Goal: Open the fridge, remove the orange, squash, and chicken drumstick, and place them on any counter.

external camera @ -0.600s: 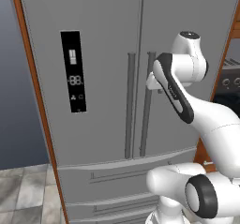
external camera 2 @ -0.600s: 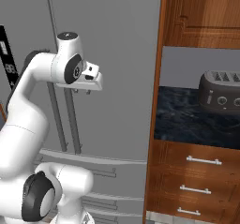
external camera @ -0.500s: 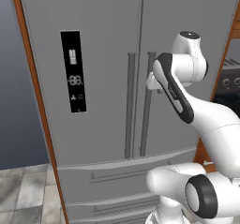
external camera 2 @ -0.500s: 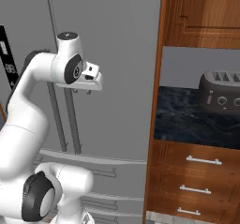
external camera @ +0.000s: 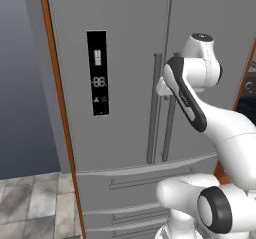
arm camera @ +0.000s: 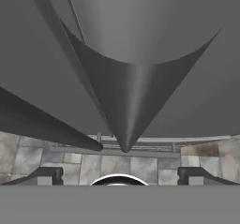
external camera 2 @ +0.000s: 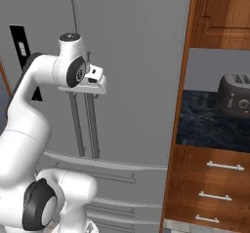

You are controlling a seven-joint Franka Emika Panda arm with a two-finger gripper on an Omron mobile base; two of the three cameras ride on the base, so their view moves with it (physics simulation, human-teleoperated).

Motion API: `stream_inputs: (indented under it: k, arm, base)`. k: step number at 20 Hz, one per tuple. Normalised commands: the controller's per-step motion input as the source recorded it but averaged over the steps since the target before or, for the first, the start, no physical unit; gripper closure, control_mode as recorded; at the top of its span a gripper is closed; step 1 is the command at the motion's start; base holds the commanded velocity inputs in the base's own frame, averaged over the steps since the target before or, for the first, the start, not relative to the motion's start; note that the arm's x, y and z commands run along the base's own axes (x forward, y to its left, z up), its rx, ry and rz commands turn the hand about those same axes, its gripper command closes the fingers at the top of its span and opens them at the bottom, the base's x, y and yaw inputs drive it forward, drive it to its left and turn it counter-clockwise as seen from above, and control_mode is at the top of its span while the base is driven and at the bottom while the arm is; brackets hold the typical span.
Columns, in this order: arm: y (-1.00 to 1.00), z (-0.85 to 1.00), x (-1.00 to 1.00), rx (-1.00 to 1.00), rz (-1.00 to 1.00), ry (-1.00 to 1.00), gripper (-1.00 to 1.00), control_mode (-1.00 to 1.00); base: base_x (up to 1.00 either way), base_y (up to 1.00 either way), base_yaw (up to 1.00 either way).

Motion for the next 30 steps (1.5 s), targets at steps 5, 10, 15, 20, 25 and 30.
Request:
stream_inputs:
  k: [5, 10, 15, 20, 25, 30]
  arm:
    - [0.00, 0.00, 0.00, 0.00, 0.00, 0.00, -1.00, 1.00]
    - [0.00, 0.00, 0.00, 0.00, 0.00, 0.00, -1.00, 1.00]
    - [0.00, 0.00, 0.00, 0.00, 0.00, 0.00, -1.00, 1.00]
    - [0.00, 0.00, 0.00, 0.00, 0.00, 0.00, -1.00, 1.00]
    - [0.00, 0.00, 0.00, 0.00, 0.00, 0.00, -1.00, 1.00]
    - [0.00, 0.00, 0.00, 0.00, 0.00, 0.00, -1.00, 1.00]
  base:
    - [-0.23, 0.00, 0.00]
    - [-0.77, 0.00, 0.00]
    - [-0.69, 0.00, 0.00]
    - [0.00, 0.00, 0.00]
    - [0.00, 0.00, 0.00]
    - [0.05, 0.00, 0.02]
